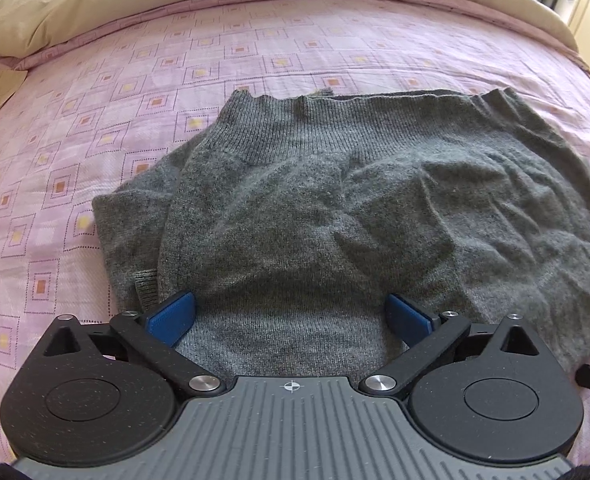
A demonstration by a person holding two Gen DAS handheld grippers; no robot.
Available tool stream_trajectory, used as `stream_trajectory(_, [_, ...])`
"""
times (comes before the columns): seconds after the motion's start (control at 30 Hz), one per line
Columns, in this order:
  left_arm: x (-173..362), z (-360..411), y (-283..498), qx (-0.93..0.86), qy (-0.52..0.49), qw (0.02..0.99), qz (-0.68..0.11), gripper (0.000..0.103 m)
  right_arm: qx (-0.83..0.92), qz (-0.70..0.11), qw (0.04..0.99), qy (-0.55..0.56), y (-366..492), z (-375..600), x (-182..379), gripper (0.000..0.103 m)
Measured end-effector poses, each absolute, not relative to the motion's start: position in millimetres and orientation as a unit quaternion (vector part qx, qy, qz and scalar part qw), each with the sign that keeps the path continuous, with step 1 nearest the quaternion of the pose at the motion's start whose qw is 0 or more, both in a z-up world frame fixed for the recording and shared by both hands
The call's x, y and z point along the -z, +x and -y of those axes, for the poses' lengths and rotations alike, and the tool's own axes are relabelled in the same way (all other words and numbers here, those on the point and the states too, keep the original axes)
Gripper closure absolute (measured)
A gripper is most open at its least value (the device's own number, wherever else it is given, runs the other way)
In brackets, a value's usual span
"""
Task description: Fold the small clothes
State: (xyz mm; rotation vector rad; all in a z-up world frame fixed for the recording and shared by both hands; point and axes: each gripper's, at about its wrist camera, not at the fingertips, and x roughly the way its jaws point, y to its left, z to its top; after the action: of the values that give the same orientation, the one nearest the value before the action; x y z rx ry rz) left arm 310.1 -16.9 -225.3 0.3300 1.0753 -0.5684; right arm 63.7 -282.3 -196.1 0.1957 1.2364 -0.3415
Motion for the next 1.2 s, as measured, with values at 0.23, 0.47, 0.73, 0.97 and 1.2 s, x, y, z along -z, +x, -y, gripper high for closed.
stream_trajectory(0.23, [222.7,28.1,322.8,0.251,0.171,0.780,-0.547,0.000,0.145,-0.564,0.809,0.083,58.3,280.4,195.5,0.000])
stream_trajectory(0.47, [215.5,38.3,329.7,0.221,0.176,0.760,-0.585,0.002,0.111,-0.555,0.821,0.068,49.4,281.2,194.3,0.000])
stream_trajectory(0.73, [191.1,54.5,315.5,0.196,0.150,0.767,-0.592,0.003,0.068,-0.549,0.831,0.054,39.8,282.9,193.1,0.000])
stream_trajectory(0.97, [190.7,82.8,317.3,0.175,0.127,0.771,-0.599,0.003,0.048,-0.544,0.835,0.058,35.0,288.0,191.2,0.000])
stream_trajectory(1.2, [212.6,101.8,322.7,0.147,0.132,0.758,-0.622,0.003,0.027,-0.535,0.838,0.103,28.1,304.8,185.3,0.000])
